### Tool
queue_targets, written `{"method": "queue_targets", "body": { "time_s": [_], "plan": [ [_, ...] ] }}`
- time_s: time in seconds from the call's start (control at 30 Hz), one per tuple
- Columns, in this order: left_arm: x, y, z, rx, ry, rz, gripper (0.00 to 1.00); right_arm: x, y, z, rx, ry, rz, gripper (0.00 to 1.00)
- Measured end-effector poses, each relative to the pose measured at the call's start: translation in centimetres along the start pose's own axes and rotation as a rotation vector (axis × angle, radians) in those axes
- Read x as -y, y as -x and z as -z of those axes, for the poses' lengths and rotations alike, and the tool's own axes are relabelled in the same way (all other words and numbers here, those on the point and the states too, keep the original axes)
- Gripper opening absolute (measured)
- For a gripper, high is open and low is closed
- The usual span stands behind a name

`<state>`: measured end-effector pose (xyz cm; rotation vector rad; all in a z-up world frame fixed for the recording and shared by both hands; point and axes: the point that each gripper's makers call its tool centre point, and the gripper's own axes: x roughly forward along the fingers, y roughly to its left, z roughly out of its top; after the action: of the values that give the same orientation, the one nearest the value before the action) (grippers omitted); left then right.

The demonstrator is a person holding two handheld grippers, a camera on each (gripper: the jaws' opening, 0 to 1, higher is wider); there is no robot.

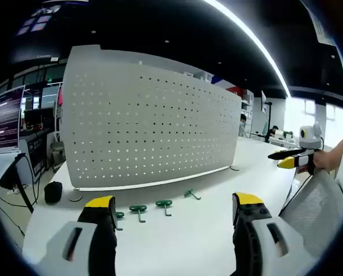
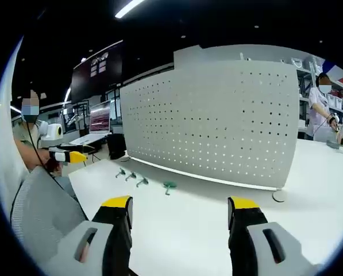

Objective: Insert the hook assembly into the mounting plate slot until the hook locks in place.

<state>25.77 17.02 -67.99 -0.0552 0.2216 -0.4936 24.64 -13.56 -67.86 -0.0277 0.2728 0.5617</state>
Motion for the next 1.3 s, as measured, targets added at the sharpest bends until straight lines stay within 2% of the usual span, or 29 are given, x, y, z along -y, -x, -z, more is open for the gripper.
{"method": "queue_targets", "body": {
  "time_s": [0.4,1.3],
  "plan": [
    [-0.3,0.2,0.1,-0.021,-0.016,-0.003,0.82,-0.5,-0.1,-0.5,-0.007,0.063,-0.024,0.63],
    [-1.1,-0.4,-0.1,-0.017,-0.029,-0.011,0.83,0.1,-1.3,-1.7,0.003,0.086,-0.042,0.63]
  ]
}}
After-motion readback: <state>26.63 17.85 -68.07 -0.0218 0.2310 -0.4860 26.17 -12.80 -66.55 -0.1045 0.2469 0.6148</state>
